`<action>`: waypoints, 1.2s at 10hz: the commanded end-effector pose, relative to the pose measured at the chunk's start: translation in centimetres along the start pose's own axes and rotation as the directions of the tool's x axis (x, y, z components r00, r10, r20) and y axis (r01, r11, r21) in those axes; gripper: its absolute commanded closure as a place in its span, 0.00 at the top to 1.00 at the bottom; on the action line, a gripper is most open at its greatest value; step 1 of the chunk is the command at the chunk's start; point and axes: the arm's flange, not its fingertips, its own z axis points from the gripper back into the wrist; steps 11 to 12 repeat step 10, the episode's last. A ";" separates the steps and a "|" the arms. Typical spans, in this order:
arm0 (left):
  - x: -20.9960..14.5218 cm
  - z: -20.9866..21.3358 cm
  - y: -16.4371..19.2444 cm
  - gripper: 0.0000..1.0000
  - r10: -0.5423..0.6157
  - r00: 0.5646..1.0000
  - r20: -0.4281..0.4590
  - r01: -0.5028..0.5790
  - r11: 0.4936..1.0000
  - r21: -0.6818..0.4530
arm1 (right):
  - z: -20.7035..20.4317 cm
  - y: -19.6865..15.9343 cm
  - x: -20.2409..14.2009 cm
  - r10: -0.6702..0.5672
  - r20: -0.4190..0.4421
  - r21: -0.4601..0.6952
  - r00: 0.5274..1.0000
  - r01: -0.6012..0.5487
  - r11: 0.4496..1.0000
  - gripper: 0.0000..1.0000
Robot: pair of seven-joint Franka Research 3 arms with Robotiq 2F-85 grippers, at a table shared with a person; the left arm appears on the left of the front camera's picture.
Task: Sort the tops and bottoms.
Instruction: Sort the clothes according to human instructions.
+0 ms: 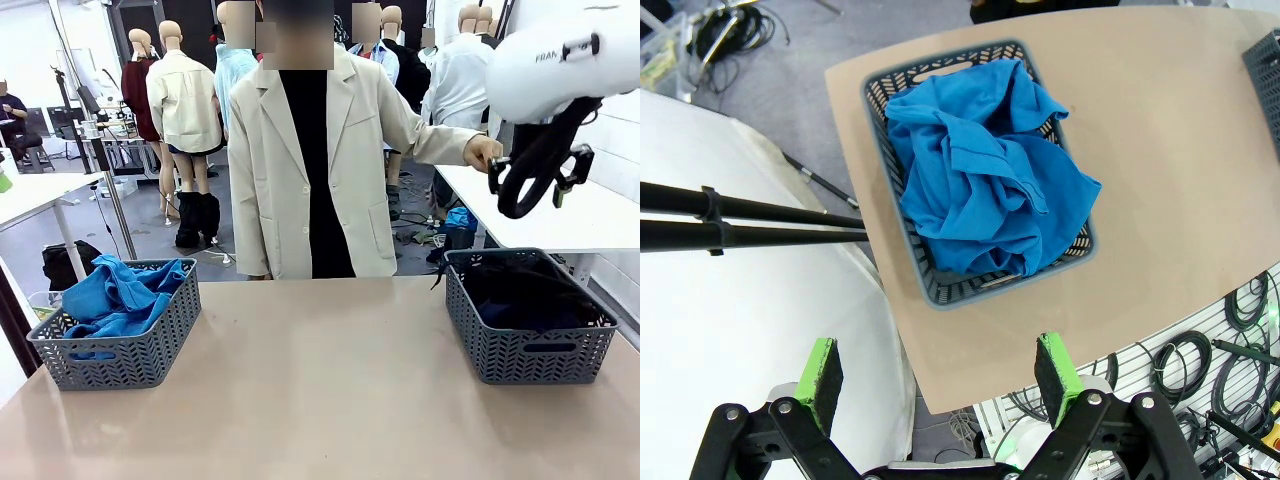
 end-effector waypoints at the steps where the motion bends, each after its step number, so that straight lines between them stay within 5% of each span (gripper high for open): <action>1: 0.1 0.1 0.0 1.00 0.013 1.000 0.006 -0.013 1.000 0.001 | 0.1 1.0 0.9 0.068 0.031 0.046 0.997 -0.069 0.997 1.00; 2: 0.1 0.1 0.0 1.00 0.013 1.000 0.006 -0.013 1.000 0.001 | 0.0 0.0 0.0 0.000 0.000 0.000 1.000 0.000 1.000 1.00; 12: 0.1 0.1 0.0 1.00 0.013 1.000 0.006 -0.013 1.000 0.001 | 0.0 0.0 0.0 0.000 0.000 0.000 1.000 0.000 1.000 1.00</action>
